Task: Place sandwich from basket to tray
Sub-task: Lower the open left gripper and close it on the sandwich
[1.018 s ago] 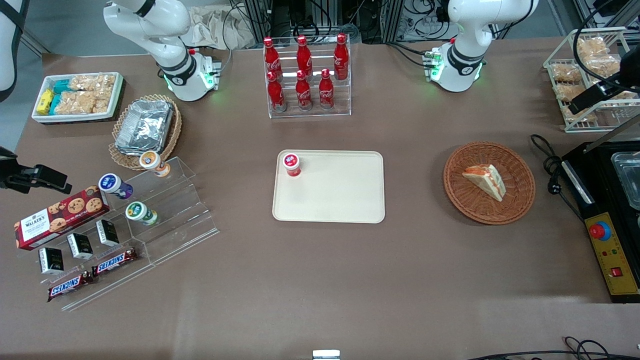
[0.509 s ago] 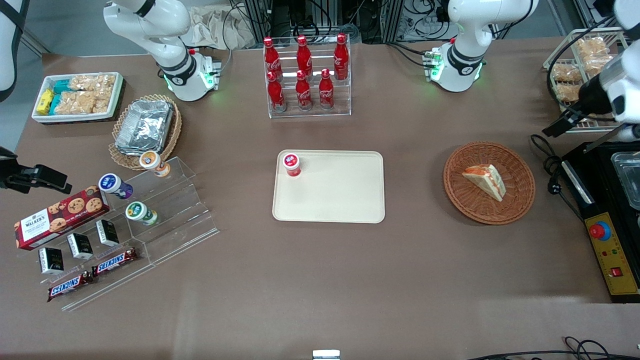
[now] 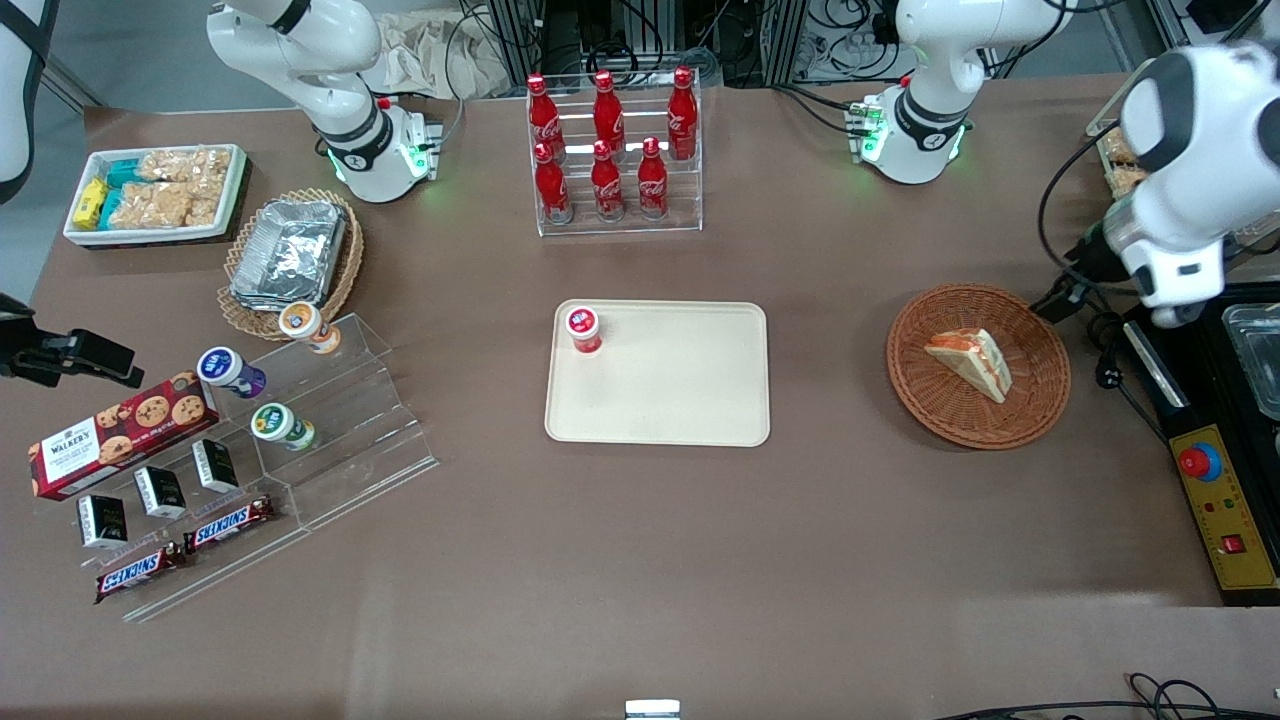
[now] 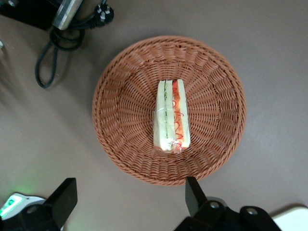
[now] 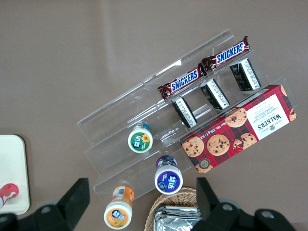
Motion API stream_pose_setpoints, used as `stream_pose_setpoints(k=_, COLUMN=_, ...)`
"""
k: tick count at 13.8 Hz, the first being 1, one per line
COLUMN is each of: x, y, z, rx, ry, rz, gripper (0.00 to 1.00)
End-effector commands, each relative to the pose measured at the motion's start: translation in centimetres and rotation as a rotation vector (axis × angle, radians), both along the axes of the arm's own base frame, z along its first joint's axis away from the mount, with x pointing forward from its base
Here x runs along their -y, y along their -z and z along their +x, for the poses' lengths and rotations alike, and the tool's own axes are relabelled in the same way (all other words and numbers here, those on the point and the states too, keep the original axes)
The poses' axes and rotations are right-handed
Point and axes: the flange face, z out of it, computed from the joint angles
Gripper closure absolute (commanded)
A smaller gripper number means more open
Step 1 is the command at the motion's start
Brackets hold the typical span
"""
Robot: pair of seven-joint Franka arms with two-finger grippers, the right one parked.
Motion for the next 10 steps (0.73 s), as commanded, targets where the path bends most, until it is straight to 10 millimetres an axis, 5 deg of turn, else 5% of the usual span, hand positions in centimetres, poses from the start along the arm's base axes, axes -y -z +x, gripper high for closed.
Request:
stream_pose_setpoints(k=1, x=1.9, y=5.1, z=1.4, rx=-0.005, ry=-0.041, rz=0.041, gripper=0.0)
stream_pose_setpoints(k=5, x=2.3, y=10.2, z=2.8, rx=-0.016, ry=-0.018, rz=0.043, gripper=0.0)
stream_pose_setpoints(k=10, x=2.3, y=14.9, z=1.7, rx=-0.051, ry=0.034, rz=0.076, gripper=0.0)
